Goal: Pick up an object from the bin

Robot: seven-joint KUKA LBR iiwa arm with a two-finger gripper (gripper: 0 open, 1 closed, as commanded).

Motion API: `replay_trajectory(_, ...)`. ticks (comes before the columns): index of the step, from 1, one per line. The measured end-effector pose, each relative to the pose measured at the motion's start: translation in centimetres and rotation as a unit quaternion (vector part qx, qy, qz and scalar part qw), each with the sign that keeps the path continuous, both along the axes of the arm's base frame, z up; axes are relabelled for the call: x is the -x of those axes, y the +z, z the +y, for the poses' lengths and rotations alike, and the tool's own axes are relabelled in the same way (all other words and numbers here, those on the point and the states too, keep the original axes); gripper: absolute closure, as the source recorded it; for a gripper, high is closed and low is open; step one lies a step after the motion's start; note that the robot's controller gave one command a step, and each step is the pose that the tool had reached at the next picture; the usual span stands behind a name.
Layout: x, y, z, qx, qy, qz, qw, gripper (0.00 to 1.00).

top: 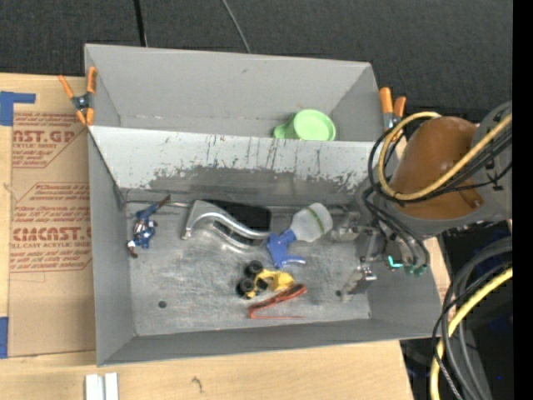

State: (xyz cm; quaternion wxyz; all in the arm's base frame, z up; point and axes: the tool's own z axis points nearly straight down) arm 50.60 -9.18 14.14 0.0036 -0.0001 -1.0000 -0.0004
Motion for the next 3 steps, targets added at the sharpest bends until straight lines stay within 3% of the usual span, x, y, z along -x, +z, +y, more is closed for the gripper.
replay_trajectory(1,-0.2,0.4,0.0,0.000,0.000,-0.0038,1.0000,0.00)
replay_trajectory(2,-1.6,-2.1,4.0,0.001,-0.013,-0.0058,0.9999,0.00)
replay_trajectory(3,-3.4,-3.4,6.4,-0.002,0.003,-0.0019,1.0000,0.00)
